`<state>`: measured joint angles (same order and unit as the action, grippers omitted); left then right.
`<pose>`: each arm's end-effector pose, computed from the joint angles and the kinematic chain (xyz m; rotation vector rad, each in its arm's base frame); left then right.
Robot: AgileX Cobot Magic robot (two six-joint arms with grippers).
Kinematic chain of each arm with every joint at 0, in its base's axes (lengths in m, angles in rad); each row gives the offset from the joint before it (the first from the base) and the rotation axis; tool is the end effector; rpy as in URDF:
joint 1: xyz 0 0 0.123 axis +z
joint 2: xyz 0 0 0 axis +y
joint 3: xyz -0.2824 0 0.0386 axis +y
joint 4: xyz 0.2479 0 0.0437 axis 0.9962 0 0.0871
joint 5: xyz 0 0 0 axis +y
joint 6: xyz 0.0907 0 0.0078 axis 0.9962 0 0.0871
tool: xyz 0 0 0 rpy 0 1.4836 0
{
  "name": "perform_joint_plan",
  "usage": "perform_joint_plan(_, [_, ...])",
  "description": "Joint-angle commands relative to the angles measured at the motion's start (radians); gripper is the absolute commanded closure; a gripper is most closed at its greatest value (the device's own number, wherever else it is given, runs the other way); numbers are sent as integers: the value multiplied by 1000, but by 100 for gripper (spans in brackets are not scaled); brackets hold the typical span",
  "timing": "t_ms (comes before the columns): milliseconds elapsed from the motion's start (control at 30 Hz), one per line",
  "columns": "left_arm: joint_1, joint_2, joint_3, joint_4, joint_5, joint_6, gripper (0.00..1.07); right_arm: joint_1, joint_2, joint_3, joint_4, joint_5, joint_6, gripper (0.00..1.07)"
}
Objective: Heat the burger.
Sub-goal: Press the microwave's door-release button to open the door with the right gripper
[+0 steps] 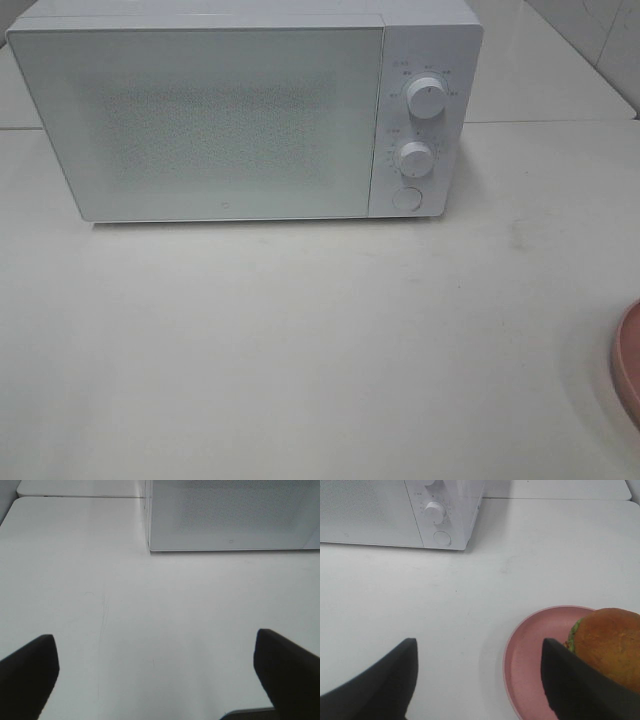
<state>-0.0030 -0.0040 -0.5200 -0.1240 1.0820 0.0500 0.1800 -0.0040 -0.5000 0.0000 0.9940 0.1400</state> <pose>-0.0091 -0.0099 0.2814 0.0631 2.0365 -0.1187 -0.0028 -0.0005 0.2827 -0.0396 1.9791 0.2084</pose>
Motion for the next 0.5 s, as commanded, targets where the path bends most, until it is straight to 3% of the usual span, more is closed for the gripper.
perform_joint_plan(33, [0,-23,4,-7,-10,-4,9,-5,-27,-4,0,-6,-4,39])
perform_joint_plan(500, [0,-23,4,-7,-10,-4,9,-5,-18,-5,0,-10,-5,39])
